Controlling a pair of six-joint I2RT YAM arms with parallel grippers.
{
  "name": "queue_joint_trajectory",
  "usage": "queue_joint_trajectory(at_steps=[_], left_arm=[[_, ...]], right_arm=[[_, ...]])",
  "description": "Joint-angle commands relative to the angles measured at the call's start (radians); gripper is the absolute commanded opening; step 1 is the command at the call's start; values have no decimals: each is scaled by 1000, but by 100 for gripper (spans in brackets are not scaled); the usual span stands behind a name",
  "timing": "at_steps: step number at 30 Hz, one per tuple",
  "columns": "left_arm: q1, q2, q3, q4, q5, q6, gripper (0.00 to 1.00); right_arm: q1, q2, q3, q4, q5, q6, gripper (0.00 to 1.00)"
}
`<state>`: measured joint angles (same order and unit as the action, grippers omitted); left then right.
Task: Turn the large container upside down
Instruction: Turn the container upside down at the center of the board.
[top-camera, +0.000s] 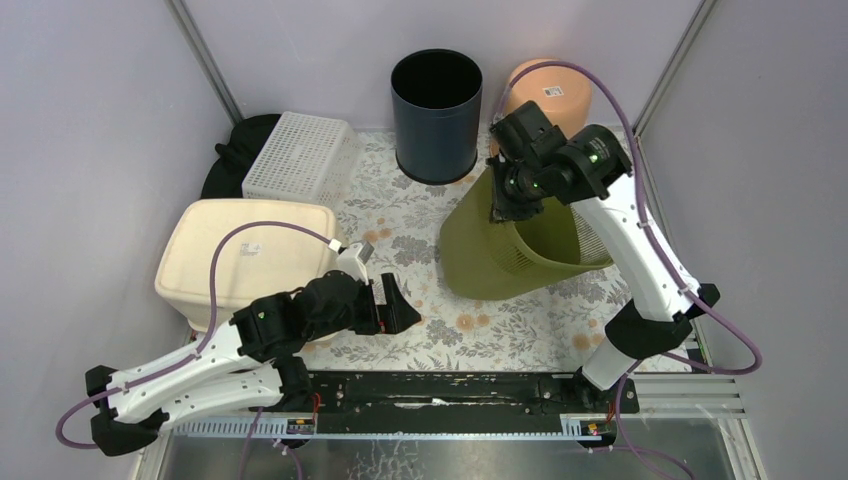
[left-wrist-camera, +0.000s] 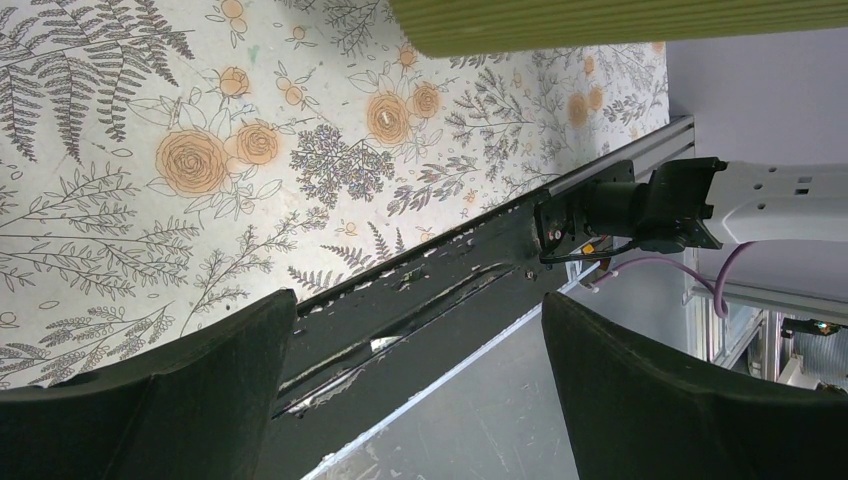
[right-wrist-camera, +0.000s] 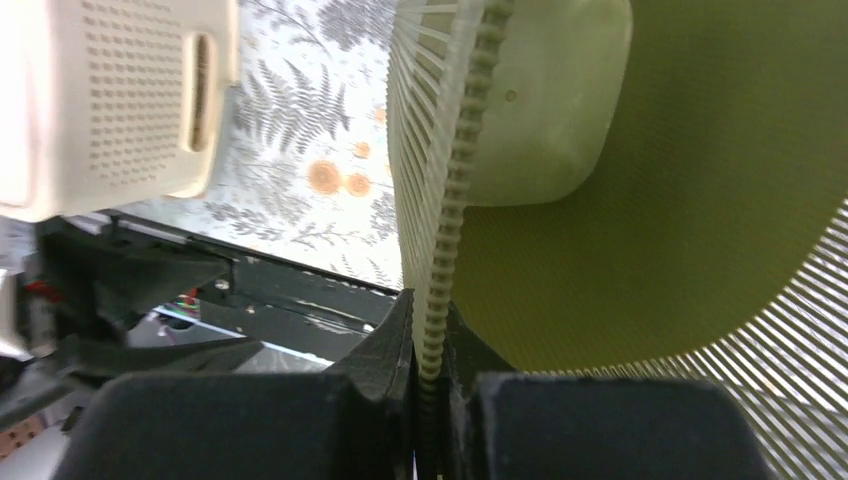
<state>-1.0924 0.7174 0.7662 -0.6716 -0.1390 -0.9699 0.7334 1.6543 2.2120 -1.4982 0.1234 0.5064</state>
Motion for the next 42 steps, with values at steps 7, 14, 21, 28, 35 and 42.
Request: queue_joint_trajectory(at_steps=[7, 14, 21, 28, 35, 42], left_arm=[[-2, 8, 14, 21, -3, -4, 100], [-3, 15, 16, 18, -6, -4, 100], [-1, 24, 34, 13, -6, -3, 100], [-2, -6, 57, 0, -14, -9, 100], [-2, -7, 99, -32, -30, -6, 100], [-2, -19, 98, -36, -33, -15, 100]], right_arm=[[6, -86, 127, 221, -172, 56, 0], [-1, -168, -4, 499, -278, 109, 0], [-182, -298, -253, 784, -463, 233, 0], [-419, -469, -760, 1336, -756, 535, 0], [-520, -542, -1161, 1923, -885, 837, 0], [-540, -592, -1346, 2117, -875, 889, 0]])
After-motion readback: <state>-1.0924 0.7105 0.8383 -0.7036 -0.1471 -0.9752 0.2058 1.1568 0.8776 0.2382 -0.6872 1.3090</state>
